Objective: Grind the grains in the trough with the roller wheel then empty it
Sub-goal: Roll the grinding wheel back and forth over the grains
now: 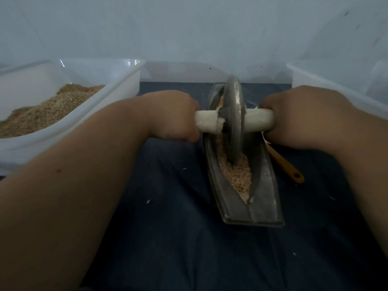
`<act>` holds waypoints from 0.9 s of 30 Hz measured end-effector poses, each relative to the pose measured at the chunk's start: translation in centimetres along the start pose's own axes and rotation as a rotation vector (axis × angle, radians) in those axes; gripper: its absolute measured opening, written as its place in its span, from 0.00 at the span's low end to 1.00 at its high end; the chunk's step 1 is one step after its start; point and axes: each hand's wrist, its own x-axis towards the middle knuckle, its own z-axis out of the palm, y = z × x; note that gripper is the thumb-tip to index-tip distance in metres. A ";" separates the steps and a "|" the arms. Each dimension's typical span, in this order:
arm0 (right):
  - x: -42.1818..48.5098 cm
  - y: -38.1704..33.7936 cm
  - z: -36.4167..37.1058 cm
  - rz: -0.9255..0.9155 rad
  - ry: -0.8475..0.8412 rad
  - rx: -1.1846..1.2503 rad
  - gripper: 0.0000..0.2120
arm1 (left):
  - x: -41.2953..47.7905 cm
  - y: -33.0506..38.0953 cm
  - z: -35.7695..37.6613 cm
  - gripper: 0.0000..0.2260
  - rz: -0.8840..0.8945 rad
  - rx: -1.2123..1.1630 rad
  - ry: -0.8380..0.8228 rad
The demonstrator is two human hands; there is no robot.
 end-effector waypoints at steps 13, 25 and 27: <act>-0.2 0.5 -0.7 -0.001 -0.204 0.137 0.06 | -0.5 0.7 -0.7 0.11 0.015 0.100 -0.021; 0.6 0.5 0.4 0.026 -0.152 0.084 0.07 | 0.4 0.4 0.6 0.14 -0.016 0.207 0.244; 1.1 0.6 1.2 0.064 0.002 0.042 0.07 | 0.8 0.7 1.1 0.12 -0.085 0.247 0.347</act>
